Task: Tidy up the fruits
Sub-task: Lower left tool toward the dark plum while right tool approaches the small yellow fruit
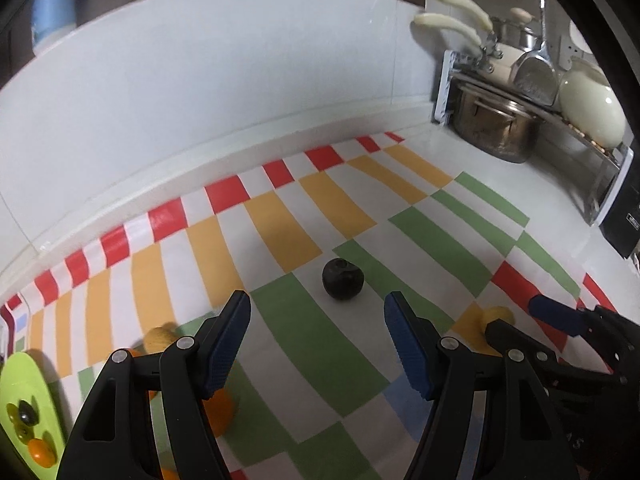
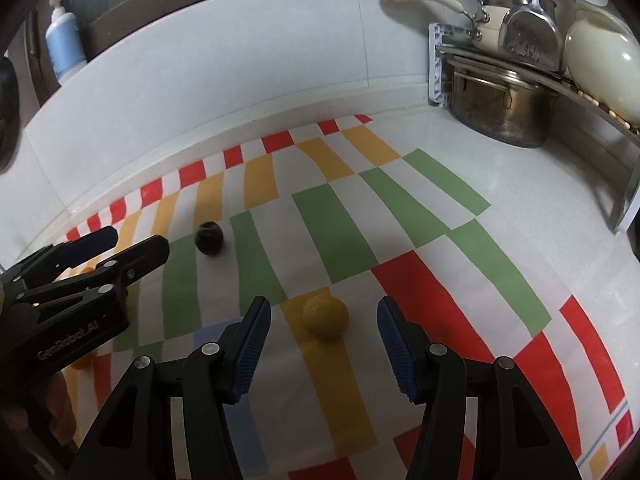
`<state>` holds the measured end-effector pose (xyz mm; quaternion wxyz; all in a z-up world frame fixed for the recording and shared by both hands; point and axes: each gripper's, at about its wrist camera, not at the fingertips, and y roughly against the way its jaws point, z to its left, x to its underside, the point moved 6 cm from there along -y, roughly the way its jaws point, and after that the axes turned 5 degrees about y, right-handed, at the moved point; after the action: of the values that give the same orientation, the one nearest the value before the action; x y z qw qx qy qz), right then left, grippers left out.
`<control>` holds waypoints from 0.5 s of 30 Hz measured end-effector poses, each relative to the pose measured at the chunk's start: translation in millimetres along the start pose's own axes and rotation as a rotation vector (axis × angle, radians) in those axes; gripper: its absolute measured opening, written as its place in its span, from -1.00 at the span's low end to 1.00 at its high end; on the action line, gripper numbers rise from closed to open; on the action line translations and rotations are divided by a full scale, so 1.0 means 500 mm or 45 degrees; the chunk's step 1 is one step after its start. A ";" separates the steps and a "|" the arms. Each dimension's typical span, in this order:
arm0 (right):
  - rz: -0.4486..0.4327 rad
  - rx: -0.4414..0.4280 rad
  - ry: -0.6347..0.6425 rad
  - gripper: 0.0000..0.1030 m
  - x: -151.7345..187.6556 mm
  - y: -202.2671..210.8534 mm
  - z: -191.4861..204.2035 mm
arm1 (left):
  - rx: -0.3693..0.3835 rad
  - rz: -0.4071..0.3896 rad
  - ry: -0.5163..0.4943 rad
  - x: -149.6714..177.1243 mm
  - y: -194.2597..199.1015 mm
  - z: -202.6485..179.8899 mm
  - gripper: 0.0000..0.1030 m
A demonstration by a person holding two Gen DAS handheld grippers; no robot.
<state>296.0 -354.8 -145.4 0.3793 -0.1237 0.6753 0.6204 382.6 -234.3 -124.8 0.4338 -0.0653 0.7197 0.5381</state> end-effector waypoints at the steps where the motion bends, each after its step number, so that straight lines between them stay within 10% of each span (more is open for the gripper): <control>1: 0.002 0.001 -0.003 0.10 0.002 -0.002 -0.001 | -0.003 0.008 0.006 0.001 -0.007 0.000 0.33; 15: 0.051 0.007 0.006 -0.25 0.005 -0.047 -0.003 | 0.009 0.057 0.043 -0.004 -0.082 -0.012 0.32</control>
<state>308.7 -360.3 -164.8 0.3656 -0.1103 0.6801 0.6258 403.6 -257.2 -152.5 0.4096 -0.0568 0.7301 0.5441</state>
